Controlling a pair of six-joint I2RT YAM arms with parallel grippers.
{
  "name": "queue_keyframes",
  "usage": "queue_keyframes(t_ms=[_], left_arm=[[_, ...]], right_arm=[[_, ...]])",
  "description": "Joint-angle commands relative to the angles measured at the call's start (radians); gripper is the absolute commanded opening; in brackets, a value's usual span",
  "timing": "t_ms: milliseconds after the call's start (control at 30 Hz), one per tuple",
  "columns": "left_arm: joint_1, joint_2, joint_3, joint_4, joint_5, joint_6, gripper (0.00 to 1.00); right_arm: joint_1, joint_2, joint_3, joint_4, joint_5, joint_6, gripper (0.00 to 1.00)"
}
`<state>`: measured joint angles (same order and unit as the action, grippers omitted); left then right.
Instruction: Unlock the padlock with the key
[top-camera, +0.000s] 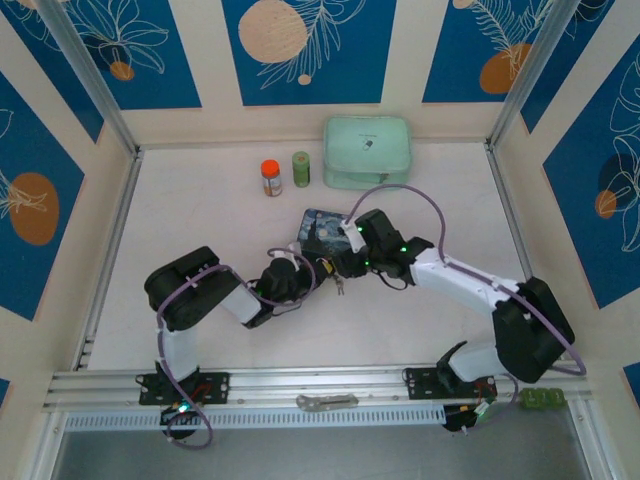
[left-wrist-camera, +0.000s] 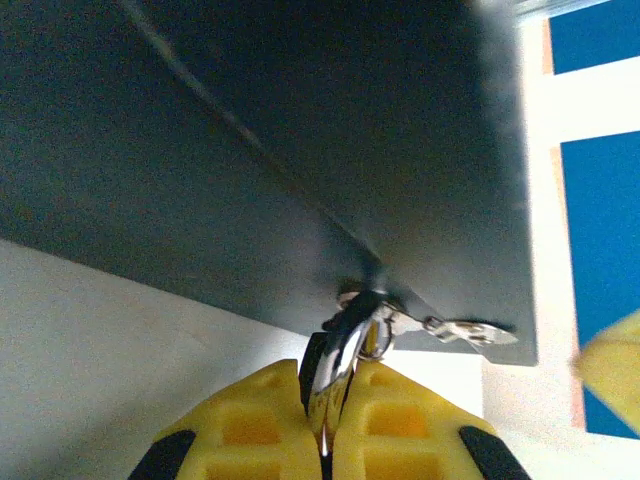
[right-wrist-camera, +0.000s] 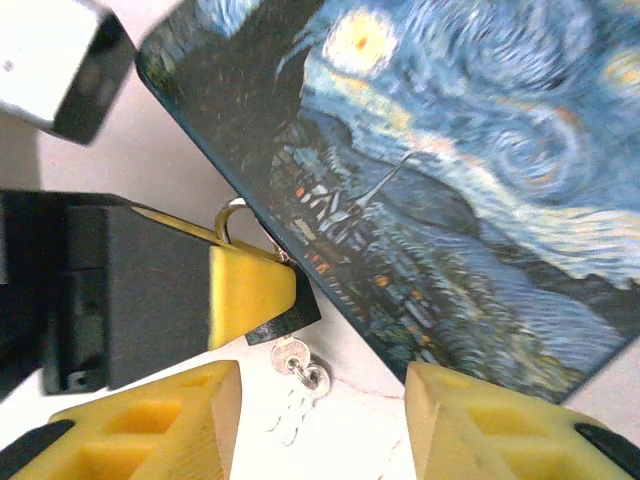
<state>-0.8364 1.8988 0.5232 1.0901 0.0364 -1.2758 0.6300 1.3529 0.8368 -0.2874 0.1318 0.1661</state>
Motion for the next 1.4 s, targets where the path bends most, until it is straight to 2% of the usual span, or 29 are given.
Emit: queue_keyframes(t_ms=[0, 200, 233, 333, 400, 500, 700, 900, 1033, 1133, 1367], left_arm=[[-0.007, -0.032, 0.0, -0.061, -0.02, 0.055, 0.01], [-0.007, -0.071, 0.001, -0.137, -0.03, 0.089, 0.08], [-0.007, -0.076, -0.002, -0.139, -0.031, 0.09, 0.14], [-0.006, -0.098, -0.017, -0.138, -0.032, 0.079, 0.42], [-0.005, -0.127, -0.037, -0.14, -0.037, 0.068, 0.51], [0.0, -0.221, -0.074, -0.189, -0.063, 0.069, 0.58], [0.031, -0.45, -0.07, -0.478, -0.134, 0.146, 0.72], [0.158, -0.54, -0.08, -0.561, -0.118, 0.161, 0.78], [0.263, -0.521, -0.094, -0.479, -0.052, 0.14, 0.78], [0.295, -0.515, -0.077, -0.466, -0.026, 0.149, 0.78], [0.319, -0.521, -0.121, -0.421, -0.01, 0.124, 0.78]], right_arm=[[-0.037, -0.09, -0.04, 0.058, -0.101, 0.121, 0.47], [-0.08, -0.162, -0.087, 0.086, -0.12, 0.181, 0.48], [-0.084, -0.164, -0.088, 0.086, -0.122, 0.185, 0.48], [-0.085, -0.163, -0.087, 0.078, -0.123, 0.183, 0.48], [-0.08, -0.164, -0.083, 0.067, -0.113, 0.176, 0.48], [-0.068, -0.168, -0.075, 0.046, -0.1, 0.171, 0.48], [-0.02, -0.17, -0.067, 0.028, -0.063, 0.159, 0.49], [0.085, -0.108, -0.041, 0.004, -0.021, 0.151, 0.49], [0.182, 0.009, 0.03, -0.044, 0.071, 0.133, 0.49], [0.242, 0.122, 0.109, -0.094, 0.162, 0.116, 0.49], [0.289, 0.306, 0.243, -0.199, 0.348, 0.095, 0.48]])
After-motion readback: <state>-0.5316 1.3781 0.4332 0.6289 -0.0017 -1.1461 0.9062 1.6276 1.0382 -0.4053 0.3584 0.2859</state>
